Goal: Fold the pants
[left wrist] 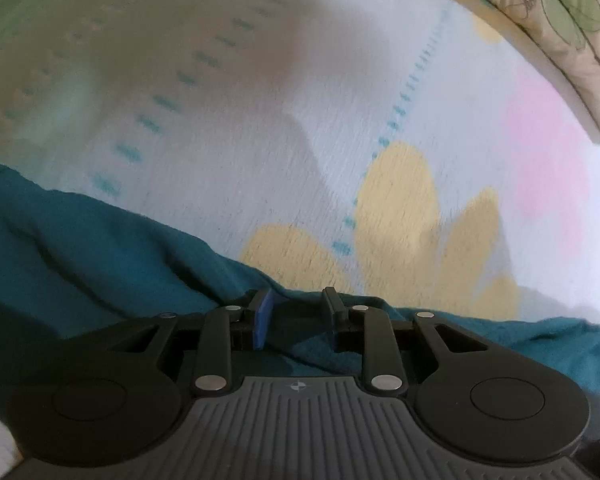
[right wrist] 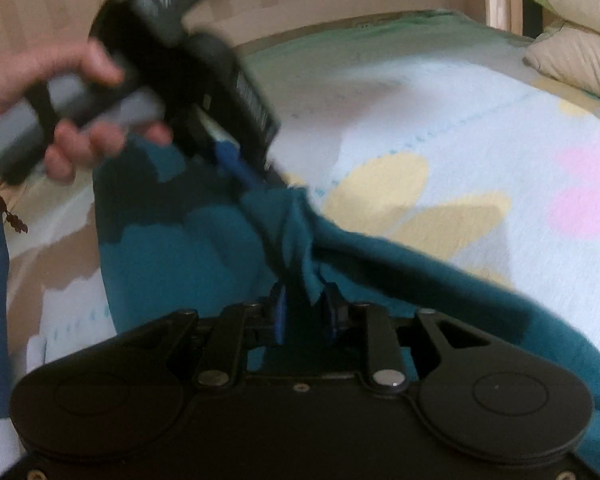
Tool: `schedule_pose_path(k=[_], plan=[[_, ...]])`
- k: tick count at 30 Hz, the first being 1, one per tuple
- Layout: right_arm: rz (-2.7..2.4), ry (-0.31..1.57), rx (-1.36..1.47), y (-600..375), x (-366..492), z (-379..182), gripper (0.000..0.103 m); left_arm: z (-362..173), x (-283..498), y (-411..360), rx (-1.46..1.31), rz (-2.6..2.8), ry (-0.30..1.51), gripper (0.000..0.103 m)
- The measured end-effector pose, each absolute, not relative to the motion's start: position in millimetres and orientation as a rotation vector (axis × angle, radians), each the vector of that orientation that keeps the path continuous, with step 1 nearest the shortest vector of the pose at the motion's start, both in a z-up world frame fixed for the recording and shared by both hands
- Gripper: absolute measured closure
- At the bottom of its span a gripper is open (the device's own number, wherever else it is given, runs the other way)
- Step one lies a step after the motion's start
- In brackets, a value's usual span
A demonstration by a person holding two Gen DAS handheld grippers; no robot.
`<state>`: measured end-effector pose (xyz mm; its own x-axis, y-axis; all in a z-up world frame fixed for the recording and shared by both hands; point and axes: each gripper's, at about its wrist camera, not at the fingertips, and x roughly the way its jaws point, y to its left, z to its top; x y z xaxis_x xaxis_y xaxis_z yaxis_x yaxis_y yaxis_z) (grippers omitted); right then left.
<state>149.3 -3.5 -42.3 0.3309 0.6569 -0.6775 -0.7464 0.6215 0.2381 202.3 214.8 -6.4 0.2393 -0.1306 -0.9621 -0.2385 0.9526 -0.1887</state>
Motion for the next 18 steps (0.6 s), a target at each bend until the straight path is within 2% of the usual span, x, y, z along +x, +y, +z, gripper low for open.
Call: schedule_pose_path(k=[2,3,12,14,18], plan=[[0.946,0.834,-0.099,-0.7,157.2,-38.0,0.055,-2.2,202.5,217.7,-0.351,0.074,1.321,0.077],[0.956,0.837,-0.101,2.8,160.7,-36.3,0.054,-0.8,201.4,221.0,-0.374,0.074,1.313,0.077],[1.062,0.832,-0.163,44.2,180.6,-34.9,0.052,6.5,183.3,251.4,-0.597,0.098,1.263,0.077],[1.069,0.836,-0.169,52.2,184.0,-36.6,0.049,16.1,179.8,255.7,-0.595,0.119,1.207,0.077],[1.068,0.843,-0.161,66.7,189.3,-41.1,0.048,30.0,173.4,262.1,-0.528,0.181,1.126,0.077]])
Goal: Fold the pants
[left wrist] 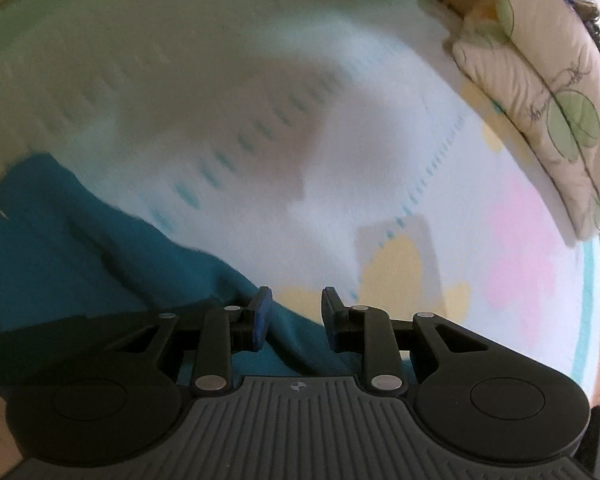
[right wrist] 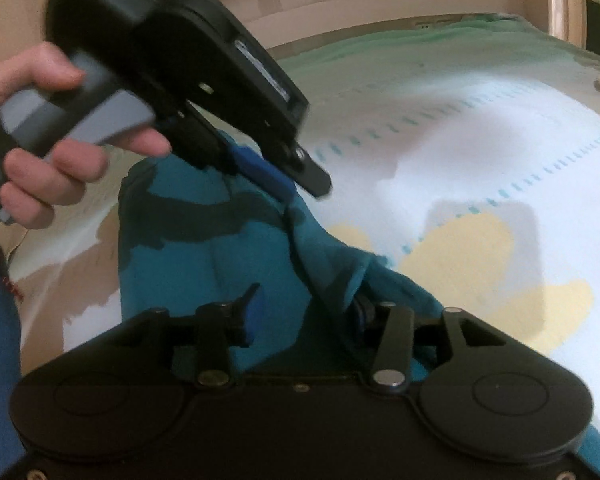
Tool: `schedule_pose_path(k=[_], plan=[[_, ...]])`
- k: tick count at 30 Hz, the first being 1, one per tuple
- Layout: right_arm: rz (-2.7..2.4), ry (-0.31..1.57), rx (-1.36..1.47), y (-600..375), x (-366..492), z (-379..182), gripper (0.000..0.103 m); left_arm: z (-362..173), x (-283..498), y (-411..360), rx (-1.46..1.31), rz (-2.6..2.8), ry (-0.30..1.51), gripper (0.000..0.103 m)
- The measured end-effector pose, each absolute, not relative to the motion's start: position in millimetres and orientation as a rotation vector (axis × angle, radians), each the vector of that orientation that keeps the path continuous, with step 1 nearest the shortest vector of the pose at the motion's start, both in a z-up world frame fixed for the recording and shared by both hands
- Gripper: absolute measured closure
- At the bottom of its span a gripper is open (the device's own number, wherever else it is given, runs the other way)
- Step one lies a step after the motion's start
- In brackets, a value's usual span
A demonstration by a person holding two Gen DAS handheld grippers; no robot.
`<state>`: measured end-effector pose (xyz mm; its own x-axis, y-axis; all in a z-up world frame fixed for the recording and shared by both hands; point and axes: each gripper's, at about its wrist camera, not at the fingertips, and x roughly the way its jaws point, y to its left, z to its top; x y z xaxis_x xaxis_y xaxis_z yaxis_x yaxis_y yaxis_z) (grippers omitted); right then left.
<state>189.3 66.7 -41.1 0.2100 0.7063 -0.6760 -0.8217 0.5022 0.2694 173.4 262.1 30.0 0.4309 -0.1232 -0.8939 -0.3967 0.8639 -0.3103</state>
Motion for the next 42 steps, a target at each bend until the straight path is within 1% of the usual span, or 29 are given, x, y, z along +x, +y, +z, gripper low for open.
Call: schedule_pose_path(k=[5,8,12,17,21,24,27,28,30,31,32,34,35,37,42], plan=[[1.043,0.825,-0.112,73.3,200.2,-43.0,0.048,35.8,170.5,257.1,-0.472,0.175,1.115,0.077],[0.983,0.755,-0.077,68.3,205.3,-43.8,0.048,41.2,169.0,254.2,-0.457,0.177,1.092,0.077],[0.924,0.714,-0.039,64.1,212.5,-48.0,0.048,42.7,166.5,260.0,-0.484,0.188,1.077,0.077],[0.888,0.644,-0.122,73.5,214.1,-55.8,0.049,35.6,170.7,264.9,-0.531,0.177,1.103,0.077],[0.884,0.716,-0.147,78.7,235.6,-71.5,0.050,32.5,171.0,262.3,-0.515,0.177,1.121,0.077],[0.912,0.793,-0.093,79.1,254.9,-81.7,0.052,27.7,172.4,260.2,-0.490,0.178,1.151,0.077],[0.956,0.851,-0.042,72.6,270.7,-79.1,0.052,20.0,175.1,255.9,-0.454,0.174,1.195,0.076],[0.970,0.861,-0.041,68.9,275.0,-76.7,0.055,16.6,176.2,253.9,-0.438,0.169,1.215,0.076],[0.983,0.899,-0.043,61.9,284.7,-74.5,0.055,8.1,177.8,250.4,-0.408,0.168,1.266,0.076],[0.968,0.915,-0.043,57.5,289.9,-74.5,0.054,2.7,178.5,247.9,-0.387,0.167,1.304,0.076],[0.936,0.915,-0.051,54.2,293.2,-72.6,0.048,-2.7,178.6,246.5,-0.380,0.165,1.340,0.076],[0.835,0.912,-0.067,42.7,302.5,-71.9,0.048,-14.7,177.7,245.2,-0.394,0.159,1.408,0.076],[0.775,0.924,-0.065,36.4,308.0,-71.9,0.048,-16.9,177.1,244.4,-0.391,0.157,1.414,0.076],[0.720,0.898,-0.055,25.8,307.3,-65.7,0.048,-15.2,176.8,242.1,-0.368,0.156,1.409,0.076],[0.737,0.701,-0.098,28.6,258.6,-40.2,0.048,-12.9,177.1,230.4,-0.277,0.148,1.411,0.076]])
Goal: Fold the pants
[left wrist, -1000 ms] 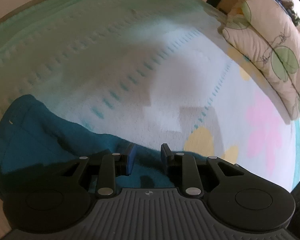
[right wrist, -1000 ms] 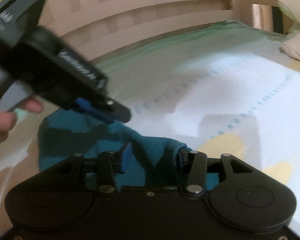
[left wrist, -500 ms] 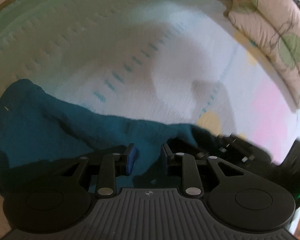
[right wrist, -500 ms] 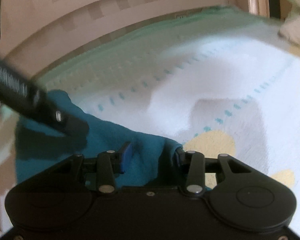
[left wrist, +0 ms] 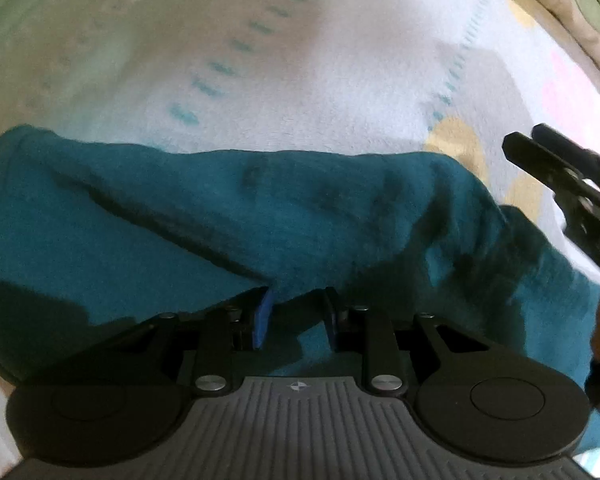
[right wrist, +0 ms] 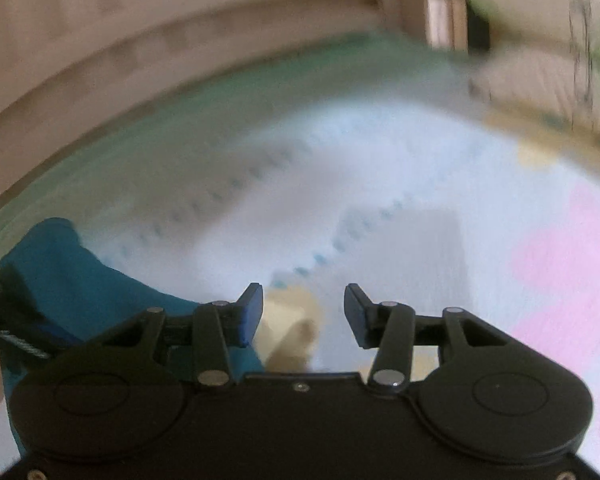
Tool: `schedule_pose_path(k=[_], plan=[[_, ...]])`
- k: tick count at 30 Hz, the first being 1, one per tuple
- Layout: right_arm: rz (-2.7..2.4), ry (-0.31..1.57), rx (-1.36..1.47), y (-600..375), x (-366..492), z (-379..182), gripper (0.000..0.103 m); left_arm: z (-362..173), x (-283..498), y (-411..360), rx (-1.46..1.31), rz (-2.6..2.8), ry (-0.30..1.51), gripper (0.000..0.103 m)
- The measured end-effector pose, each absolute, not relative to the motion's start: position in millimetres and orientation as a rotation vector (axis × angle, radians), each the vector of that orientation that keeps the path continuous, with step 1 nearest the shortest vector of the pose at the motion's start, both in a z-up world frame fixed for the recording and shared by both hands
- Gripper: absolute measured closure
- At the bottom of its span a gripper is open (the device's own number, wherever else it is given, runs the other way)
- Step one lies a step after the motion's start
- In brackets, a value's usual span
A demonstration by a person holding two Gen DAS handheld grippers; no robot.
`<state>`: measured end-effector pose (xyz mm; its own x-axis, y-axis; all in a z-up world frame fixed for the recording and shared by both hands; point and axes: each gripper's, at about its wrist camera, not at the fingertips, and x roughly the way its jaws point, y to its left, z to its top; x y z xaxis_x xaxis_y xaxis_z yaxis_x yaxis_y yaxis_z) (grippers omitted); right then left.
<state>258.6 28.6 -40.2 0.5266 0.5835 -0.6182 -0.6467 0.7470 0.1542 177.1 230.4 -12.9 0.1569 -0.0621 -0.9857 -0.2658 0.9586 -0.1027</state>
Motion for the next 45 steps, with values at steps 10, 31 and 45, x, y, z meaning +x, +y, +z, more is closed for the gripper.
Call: schedule_pose_path(k=[10,31,45], plan=[[0.715,0.826,-0.174,49.6,208.1,-57.1,0.065,-11.5,173.0,224.4,-0.233,0.143,1.411,0.076],[0.623,1.138,-0.146,1.8,98.2,-64.4,0.071,-5.1,172.7,186.8,-0.058,0.117,1.416,0.076],[0.283,1.001,0.025,-153.6,96.8,11.8,0.064,55.9,153.9,131.3,-0.049,-0.115,1.115,0.077]])
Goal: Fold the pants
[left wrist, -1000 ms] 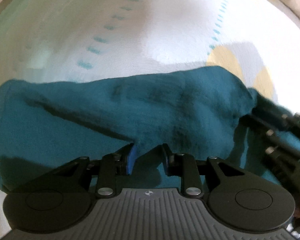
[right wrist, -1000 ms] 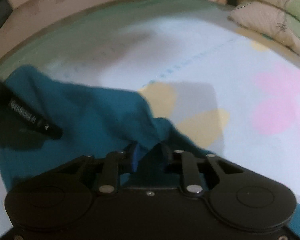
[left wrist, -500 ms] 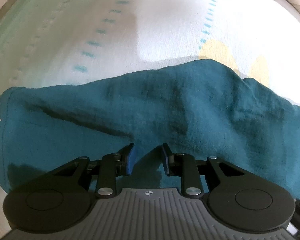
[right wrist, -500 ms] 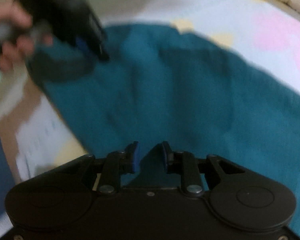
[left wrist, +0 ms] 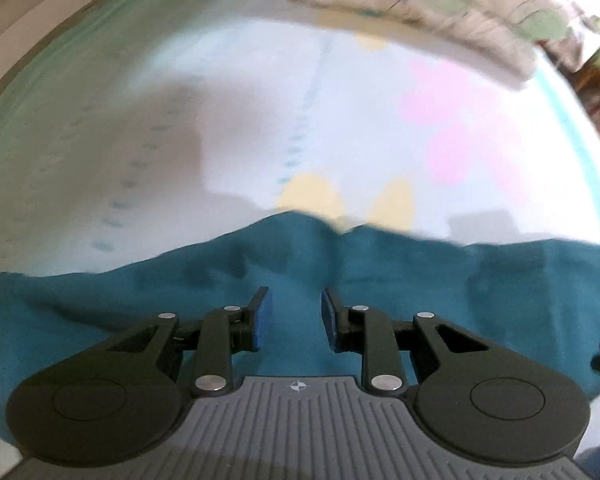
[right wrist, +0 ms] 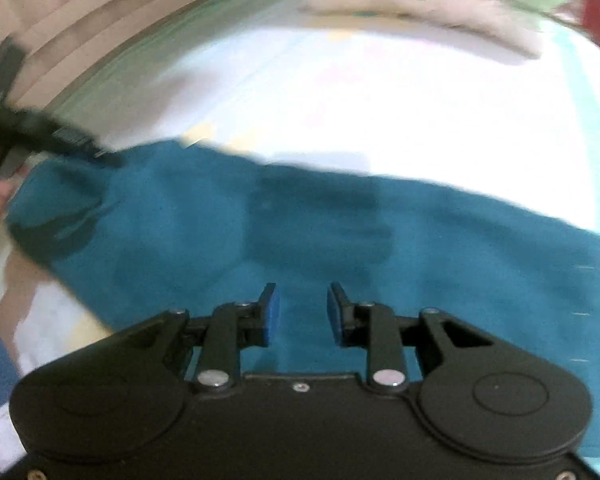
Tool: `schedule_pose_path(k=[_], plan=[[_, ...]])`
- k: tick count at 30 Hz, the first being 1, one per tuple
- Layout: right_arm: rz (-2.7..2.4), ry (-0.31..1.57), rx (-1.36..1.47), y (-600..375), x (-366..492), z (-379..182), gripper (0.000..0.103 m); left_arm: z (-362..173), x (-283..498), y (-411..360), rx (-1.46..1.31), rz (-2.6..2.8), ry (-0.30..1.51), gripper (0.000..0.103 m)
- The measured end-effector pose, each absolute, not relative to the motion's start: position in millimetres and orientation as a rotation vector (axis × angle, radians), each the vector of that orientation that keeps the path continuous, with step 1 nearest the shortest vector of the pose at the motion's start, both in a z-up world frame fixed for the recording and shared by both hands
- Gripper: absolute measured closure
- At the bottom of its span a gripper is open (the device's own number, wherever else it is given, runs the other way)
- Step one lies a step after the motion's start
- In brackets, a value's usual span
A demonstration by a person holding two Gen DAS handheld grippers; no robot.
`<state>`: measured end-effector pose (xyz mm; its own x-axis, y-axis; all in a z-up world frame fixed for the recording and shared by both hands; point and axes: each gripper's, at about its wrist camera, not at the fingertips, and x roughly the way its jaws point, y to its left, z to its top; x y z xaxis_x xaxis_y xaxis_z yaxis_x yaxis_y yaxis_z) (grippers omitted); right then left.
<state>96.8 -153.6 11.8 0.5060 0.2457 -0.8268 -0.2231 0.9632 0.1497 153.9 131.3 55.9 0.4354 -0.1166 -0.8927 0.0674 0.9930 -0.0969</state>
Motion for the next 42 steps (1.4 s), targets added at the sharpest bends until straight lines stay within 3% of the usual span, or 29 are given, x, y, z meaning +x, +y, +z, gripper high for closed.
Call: schedule_pose_path(k=[4,10,23,32,42], plan=[[0.163,0.976,0.066,-207.4,94.5,26.9,0.045,63.7,137.6,94.4,-0.086,-0.192,1.067,0.077],[0.020,0.949,0.172,-275.5,84.3,31.2,0.040,56.2,108.8,26.9,-0.030,-0.296,1.060,0.077],[-0.103,1.037,0.288,-370.6,40.0,3.9,0.039,2.9,87.3,-84.8,0.000,-0.594,1.211,0.076],[-0.158,0.990,0.361,-394.1,32.1,-15.3,0.039,-43.1,64.0,-86.4,0.082,-0.605,1.321,0.076],[-0.146,0.816,0.275,-414.0,109.9,-24.5,0.039,-40.2,48.1,-73.3,0.068,-0.603,1.256,0.076]])
